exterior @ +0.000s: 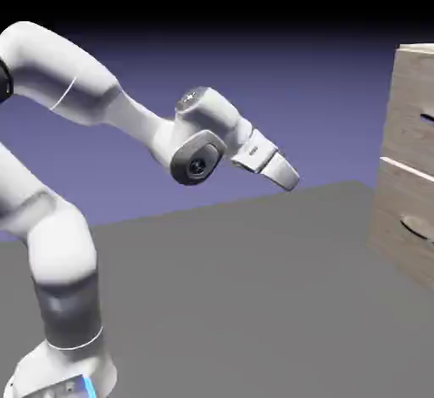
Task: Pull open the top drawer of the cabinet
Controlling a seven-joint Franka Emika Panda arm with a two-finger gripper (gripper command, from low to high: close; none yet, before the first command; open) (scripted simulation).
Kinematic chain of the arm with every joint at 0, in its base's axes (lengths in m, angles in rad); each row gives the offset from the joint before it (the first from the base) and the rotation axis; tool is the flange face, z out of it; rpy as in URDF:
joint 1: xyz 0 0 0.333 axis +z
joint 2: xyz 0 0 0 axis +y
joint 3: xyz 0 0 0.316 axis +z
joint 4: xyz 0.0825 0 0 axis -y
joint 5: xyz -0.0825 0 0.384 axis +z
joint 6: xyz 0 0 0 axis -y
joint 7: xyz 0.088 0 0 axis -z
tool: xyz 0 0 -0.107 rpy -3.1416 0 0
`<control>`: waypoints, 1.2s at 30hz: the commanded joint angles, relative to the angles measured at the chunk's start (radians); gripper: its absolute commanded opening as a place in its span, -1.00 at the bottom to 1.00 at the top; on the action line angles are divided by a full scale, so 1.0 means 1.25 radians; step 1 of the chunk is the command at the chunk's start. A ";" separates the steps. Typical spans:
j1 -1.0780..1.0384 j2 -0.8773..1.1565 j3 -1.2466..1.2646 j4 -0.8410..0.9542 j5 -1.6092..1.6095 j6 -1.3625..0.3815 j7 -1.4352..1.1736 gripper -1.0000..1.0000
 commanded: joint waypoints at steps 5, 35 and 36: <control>0.048 0.142 -0.121 0.088 0.174 -0.030 0.043 0.00; 0.333 0.991 -0.846 0.617 1.218 -0.212 0.299 0.00; 0.343 1.020 -0.870 0.635 1.253 -0.218 0.308 0.00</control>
